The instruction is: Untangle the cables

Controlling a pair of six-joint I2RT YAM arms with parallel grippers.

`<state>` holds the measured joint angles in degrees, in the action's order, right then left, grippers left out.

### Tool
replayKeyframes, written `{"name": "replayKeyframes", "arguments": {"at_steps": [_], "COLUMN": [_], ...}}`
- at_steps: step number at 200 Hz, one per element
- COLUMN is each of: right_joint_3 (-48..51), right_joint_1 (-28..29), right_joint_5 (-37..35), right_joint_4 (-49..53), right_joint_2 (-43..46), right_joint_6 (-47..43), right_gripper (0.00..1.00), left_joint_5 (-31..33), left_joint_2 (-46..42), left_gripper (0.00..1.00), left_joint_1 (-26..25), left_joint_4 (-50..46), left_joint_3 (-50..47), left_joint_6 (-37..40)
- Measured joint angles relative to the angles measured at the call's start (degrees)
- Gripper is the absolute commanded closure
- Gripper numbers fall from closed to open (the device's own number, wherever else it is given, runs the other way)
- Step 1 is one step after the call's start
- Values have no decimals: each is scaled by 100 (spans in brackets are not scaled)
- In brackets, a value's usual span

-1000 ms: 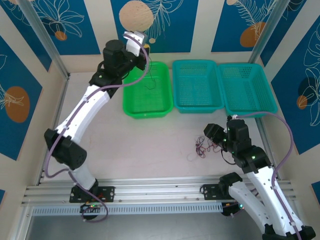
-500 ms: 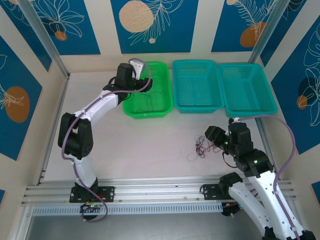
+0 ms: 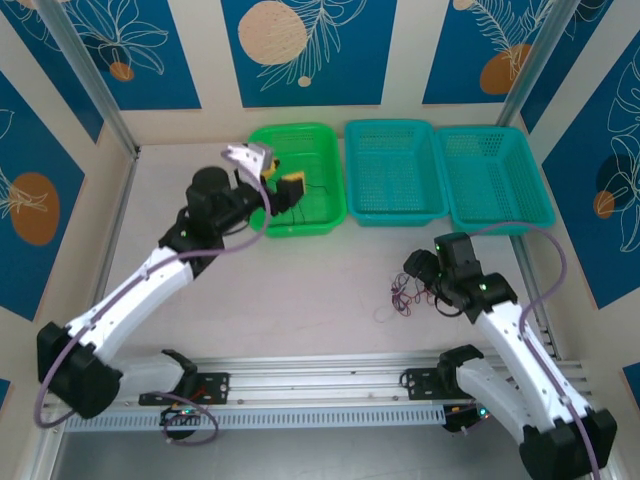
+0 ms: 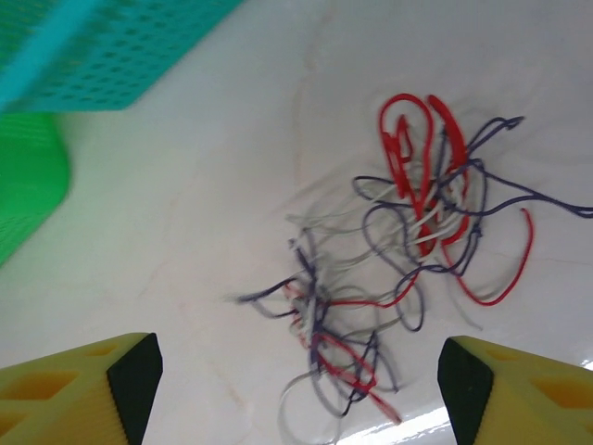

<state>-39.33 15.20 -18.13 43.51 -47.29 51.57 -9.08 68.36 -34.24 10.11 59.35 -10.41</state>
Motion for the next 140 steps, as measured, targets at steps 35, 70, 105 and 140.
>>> {"name": "replayKeyframes", "arguments": {"at_steps": [35,70,105,140], "right_joint_3": [52,101,111,101], "right_joint_1": [-221,-175,540,1641], "right_joint_5": [538,1080,1244,1812], "right_joint_4": [-619,-1300,-1705,-2312], "right_joint_2": [-1152,-2192,-2417,-2000], "right_joint_6": [-247,-525,-796,-1130], "right_gripper": [23,78,100,100], "left_joint_5": [37,61,323,704], "left_joint_2": [-387,-334,-348,-350], "left_gripper": [28,28,19,17], "left_joint_1": [-807,-1115,-1143,-1143], "left_joint_4": [146,-48,-168,-468], "left_joint_3": [-1237,-1812,-1821,-1821], "left_joint_6": [2,46,131,291]}}
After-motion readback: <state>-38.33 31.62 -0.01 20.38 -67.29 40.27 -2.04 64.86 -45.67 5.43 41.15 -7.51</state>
